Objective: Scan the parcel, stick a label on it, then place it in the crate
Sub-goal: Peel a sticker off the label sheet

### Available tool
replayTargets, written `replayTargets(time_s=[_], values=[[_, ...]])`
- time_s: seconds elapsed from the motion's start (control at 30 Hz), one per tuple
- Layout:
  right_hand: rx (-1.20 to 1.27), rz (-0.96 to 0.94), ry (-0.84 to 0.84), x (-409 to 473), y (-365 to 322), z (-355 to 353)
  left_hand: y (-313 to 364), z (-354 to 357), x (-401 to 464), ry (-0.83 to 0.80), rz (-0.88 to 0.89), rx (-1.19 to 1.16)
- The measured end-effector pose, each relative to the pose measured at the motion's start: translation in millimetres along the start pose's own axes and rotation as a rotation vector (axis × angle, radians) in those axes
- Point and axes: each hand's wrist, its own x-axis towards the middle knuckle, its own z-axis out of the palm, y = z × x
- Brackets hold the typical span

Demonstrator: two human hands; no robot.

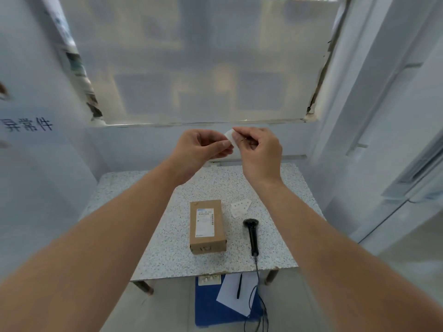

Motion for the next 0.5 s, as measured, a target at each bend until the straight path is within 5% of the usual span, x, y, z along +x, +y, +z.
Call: replayTargets(time_s=[0.5], values=[[-0.012,-0.051,0.008,-16,-24,-5,21,-8,-18,-0.060,0.021,0.065]])
